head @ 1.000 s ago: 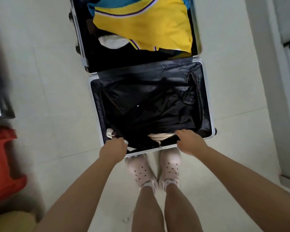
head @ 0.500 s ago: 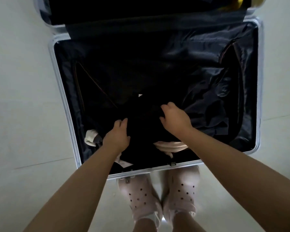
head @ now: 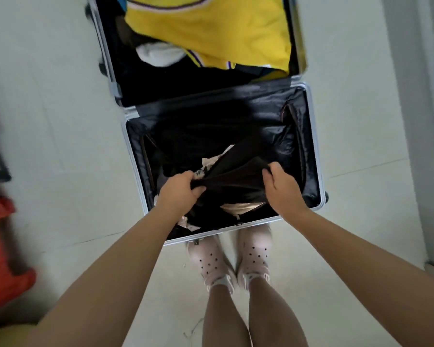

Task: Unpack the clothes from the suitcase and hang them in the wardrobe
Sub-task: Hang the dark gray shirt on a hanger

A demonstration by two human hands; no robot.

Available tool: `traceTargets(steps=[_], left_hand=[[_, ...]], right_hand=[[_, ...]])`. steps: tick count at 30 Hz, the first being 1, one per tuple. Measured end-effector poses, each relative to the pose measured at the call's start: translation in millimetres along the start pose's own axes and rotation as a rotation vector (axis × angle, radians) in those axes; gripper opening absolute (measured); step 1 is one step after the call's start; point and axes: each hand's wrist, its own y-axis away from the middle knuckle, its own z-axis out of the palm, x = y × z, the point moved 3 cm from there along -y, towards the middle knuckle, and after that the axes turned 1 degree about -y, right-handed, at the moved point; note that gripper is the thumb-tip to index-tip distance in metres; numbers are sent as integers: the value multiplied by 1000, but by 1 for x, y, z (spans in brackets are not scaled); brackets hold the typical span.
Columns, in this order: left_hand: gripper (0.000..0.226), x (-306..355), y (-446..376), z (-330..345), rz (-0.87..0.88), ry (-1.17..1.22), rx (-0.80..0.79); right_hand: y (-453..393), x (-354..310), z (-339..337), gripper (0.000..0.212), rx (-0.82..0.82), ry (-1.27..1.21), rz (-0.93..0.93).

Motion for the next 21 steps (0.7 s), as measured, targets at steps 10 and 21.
traceTargets(steps=[10,21], left_hand=[[22,162,125,-188,279,-268,313],[31,279,281,-327,474,-386,781]], right_hand=[[44,-149,-222,46,259,-44,-159],[162,-297,-406,28,115,-187,-468]])
